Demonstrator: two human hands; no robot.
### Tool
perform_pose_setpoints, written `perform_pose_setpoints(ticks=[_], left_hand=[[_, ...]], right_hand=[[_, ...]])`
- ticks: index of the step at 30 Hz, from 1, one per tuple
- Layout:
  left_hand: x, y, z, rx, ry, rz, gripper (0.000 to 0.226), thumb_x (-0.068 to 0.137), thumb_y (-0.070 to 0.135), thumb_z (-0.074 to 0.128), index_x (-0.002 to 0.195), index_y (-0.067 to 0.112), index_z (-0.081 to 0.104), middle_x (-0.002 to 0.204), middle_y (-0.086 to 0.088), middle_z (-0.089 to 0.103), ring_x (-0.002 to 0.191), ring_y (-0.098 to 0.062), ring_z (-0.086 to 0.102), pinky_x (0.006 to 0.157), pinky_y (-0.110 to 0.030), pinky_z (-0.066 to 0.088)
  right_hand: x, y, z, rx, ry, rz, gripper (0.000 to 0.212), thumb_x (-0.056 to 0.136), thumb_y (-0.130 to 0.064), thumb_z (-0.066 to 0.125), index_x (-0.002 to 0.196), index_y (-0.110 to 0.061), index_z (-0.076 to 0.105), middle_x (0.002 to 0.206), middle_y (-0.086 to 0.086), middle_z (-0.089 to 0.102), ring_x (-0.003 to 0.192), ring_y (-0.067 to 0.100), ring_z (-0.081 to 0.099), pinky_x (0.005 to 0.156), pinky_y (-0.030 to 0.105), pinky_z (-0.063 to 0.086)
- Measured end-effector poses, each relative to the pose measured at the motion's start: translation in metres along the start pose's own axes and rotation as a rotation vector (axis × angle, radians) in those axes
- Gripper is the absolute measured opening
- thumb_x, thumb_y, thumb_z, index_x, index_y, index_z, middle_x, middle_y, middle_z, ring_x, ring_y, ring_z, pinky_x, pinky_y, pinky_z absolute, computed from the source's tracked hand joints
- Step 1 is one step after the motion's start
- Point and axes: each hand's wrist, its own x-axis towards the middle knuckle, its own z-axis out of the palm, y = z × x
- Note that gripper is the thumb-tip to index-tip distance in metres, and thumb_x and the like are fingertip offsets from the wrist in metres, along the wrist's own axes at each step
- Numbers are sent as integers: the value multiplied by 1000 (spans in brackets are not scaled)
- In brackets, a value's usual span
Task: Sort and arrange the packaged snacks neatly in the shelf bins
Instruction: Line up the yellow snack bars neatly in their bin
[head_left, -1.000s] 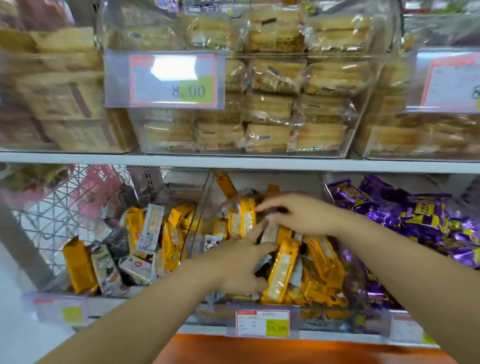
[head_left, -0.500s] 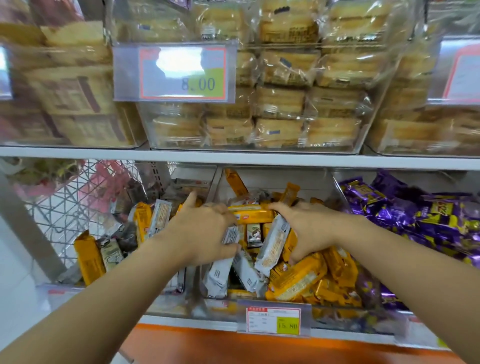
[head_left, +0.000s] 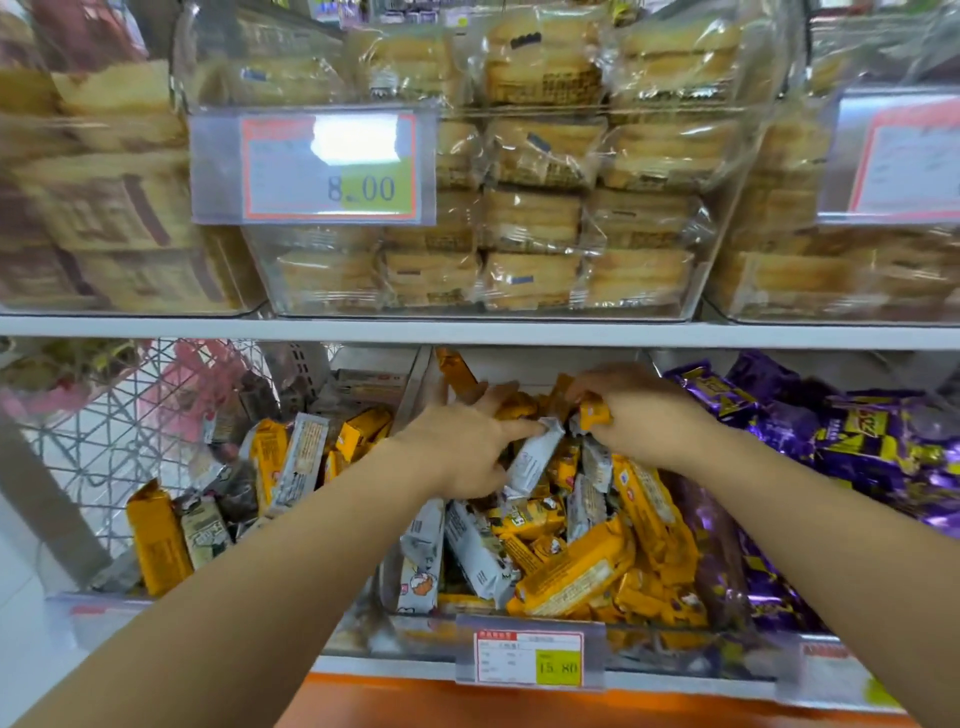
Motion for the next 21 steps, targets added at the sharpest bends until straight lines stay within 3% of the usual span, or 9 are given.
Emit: perform_pose_setpoints(ticks=[2,3,6,8,11,14,17,19,21], left_hand=[[12,8,2,21,-45,37,72,90,54,50,146,50,5,159,-9,3,141,-39,20,114,-56,17],[17,11,4,36,-77,45,78,87,59,53,147,47,5,156,-11,16,135,-38,32,110,-52,29],[27,10,5,87,-119,3,83,80,65,59,146,30,24,129,-11,51,110,-31,54,89,-41,49],[27,6,4,88,-116,-34,81,79,64,60,145,32,26,132,-10,48,114,-30,52,94,-43,46],[24,0,2,101,-141,-66,80,80,63,59,146,46,17,148,-10,33,129,-31,41,107,-48,33],[21,-6,1,122,-115,-81,79,79,62,59,144,50,16,149,-9,30,130,-31,39,112,-54,20],[15,-13,1,129,-8,-72,77,77,63,60,143,48,23,151,-5,21,133,-30,36,114,-57,6],[11,-18,1,109,97,-56,72,76,65,58,140,48,28,153,-2,15,136,-29,30,115,-57,7],[5,-27,0,124,219,-37,59,78,64,48,133,46,40,153,0,17,139,-27,26,113,-52,13]], right_hand=[[-10,0,2,-54,-11,-49,50,81,-17,58,127,-34,52,125,-1,53,118,23,49,92,35,46],[-12,-1,4,-57,-25,-105,55,80,-20,58,132,-37,48,132,-3,50,123,21,45,99,37,42],[-15,-13,11,-17,-213,-190,66,85,-29,60,144,-37,30,147,-4,36,134,20,33,111,41,28],[-15,-17,11,-9,-340,-154,70,87,-40,60,146,-36,24,145,-3,39,135,21,31,111,43,24],[-16,-18,2,-96,-449,-125,56,83,-62,54,133,-38,47,137,-3,43,134,21,29,109,50,18],[-20,-20,-3,-249,-431,-95,63,72,-77,50,116,-35,60,132,-2,44,129,21,31,109,55,13],[-21,-25,5,-306,-294,-194,68,75,-70,55,133,-37,44,148,-1,31,137,23,24,111,58,8],[-19,-29,10,-228,-323,-277,65,81,-60,57,139,-40,35,156,-3,16,142,22,13,113,56,3],[-16,-31,12,-177,-410,-273,59,84,-58,56,137,-40,39,157,-2,12,144,21,7,114,54,2]])
